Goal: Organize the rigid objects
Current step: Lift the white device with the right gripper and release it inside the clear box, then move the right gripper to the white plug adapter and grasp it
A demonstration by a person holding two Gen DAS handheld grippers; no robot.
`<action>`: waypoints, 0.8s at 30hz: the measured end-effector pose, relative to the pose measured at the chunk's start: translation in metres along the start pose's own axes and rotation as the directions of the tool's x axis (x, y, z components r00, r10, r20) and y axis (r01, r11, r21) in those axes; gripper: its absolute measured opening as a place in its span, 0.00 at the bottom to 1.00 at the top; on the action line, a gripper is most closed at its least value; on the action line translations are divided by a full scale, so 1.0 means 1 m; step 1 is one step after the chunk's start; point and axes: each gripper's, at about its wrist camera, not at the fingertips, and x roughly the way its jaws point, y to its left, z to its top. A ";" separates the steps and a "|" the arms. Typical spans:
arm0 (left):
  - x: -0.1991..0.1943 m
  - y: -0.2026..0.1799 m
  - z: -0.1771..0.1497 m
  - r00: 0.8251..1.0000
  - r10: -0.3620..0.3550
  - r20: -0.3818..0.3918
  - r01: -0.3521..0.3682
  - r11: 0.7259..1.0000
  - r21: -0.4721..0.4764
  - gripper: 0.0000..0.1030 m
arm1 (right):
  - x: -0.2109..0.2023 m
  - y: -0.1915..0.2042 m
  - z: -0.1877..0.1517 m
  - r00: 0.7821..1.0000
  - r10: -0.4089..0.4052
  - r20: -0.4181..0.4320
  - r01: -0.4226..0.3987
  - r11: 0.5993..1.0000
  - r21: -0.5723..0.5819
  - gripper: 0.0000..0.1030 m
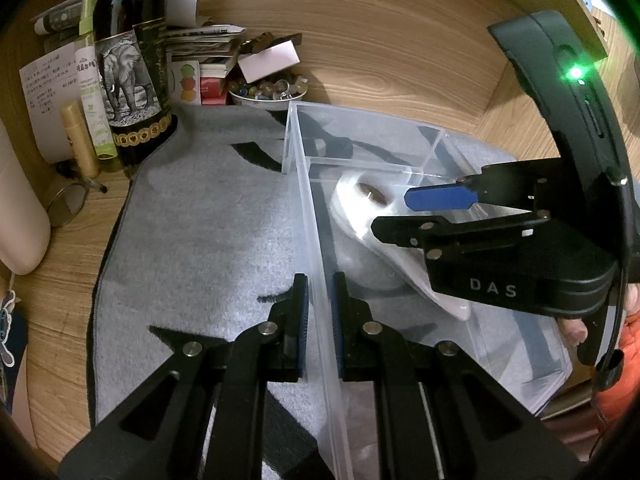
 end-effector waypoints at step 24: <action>0.000 0.000 0.003 1.000 0.015 -0.010 -0.015 1.000 0.004 0.10 | -0.117 -0.055 -0.030 0.907 -0.228 0.355 0.158 0.964 0.215 0.88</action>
